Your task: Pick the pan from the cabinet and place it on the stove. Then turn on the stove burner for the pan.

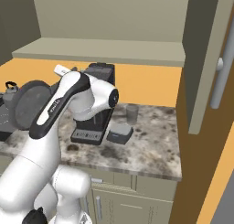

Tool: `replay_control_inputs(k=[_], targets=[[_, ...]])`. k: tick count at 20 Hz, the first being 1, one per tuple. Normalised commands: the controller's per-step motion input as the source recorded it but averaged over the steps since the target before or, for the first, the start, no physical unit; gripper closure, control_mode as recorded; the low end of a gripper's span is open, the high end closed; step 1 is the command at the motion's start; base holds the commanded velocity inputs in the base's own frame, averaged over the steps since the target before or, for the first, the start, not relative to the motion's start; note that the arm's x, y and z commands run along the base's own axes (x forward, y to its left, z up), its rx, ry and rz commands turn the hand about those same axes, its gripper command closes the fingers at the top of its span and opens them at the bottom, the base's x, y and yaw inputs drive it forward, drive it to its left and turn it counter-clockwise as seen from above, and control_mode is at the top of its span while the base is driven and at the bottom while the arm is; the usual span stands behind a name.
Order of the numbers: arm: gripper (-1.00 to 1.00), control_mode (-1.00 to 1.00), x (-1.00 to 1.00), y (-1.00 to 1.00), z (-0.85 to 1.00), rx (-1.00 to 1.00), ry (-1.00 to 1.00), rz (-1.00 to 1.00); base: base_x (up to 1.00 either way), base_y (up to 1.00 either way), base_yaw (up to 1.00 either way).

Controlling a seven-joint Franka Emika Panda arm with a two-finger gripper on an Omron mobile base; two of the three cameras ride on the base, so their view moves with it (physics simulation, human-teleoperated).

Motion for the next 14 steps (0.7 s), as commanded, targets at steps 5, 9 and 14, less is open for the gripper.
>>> replay_control_inputs(k=[5,9,14], targets=[[1.0,-1.0,-0.02,0.23,0.0,0.0,0.0,0.01,0.0,0.0,0.0],[1.0,-1.0,-0.16,0.09,0.0,0.0,0.0,0.01,0.0,0.0,0.0],[1.0,1.0,-0.17,0.05,-0.01,0.0,0.0,0.0,-0.22,0.05,0.0]])
